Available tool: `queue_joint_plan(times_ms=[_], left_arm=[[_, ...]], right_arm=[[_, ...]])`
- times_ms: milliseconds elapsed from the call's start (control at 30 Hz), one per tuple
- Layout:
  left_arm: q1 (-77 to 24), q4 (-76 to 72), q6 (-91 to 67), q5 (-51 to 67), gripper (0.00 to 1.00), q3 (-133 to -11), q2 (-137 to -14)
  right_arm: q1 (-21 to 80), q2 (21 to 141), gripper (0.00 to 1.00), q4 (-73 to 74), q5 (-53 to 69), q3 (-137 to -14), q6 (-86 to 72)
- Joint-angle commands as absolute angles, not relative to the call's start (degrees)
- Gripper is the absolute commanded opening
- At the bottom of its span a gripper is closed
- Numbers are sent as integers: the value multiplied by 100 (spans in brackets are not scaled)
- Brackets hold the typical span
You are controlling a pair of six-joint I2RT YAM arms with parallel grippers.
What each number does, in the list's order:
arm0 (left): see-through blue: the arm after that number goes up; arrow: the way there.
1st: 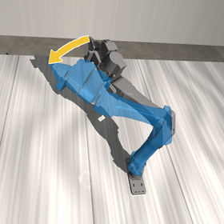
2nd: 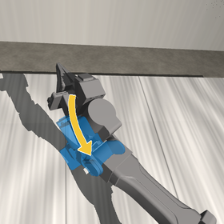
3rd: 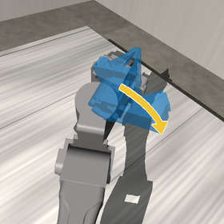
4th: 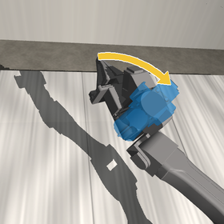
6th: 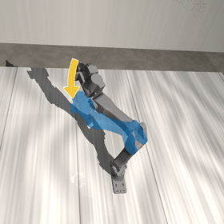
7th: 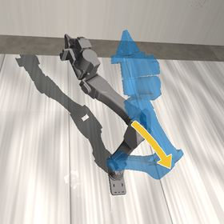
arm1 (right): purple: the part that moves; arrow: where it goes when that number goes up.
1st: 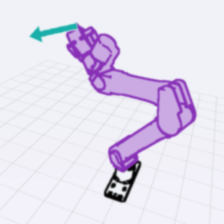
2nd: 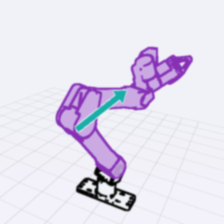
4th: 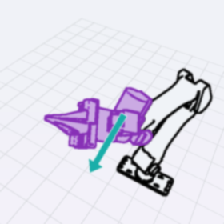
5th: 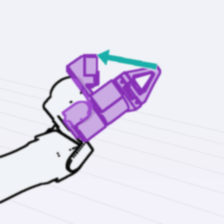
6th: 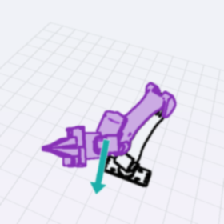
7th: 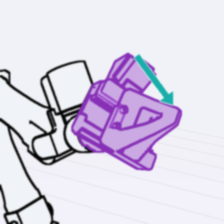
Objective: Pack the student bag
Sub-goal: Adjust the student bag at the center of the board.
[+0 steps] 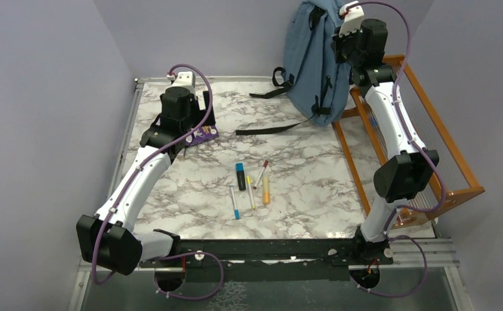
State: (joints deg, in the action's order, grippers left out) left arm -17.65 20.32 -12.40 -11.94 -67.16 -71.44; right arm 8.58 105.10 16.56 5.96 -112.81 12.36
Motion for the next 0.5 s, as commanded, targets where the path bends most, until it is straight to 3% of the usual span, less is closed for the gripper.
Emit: queue_joint_plan(times_ms=[0,200,467], left_arm=[[-1784,1916,-1178,-1189,99,-6969,-7122],[-1784,1916,-1208,-1109,99,-7004,-7188],[-1775,1915,-1446,-1081,99,-6993,-7284]], right_arm=[[906,10157,1,937,-456,-11567,2004],[905,10177,1,902,-724,-11714,2223],[1136,9767,1,1310,1226,-11003,2207]])
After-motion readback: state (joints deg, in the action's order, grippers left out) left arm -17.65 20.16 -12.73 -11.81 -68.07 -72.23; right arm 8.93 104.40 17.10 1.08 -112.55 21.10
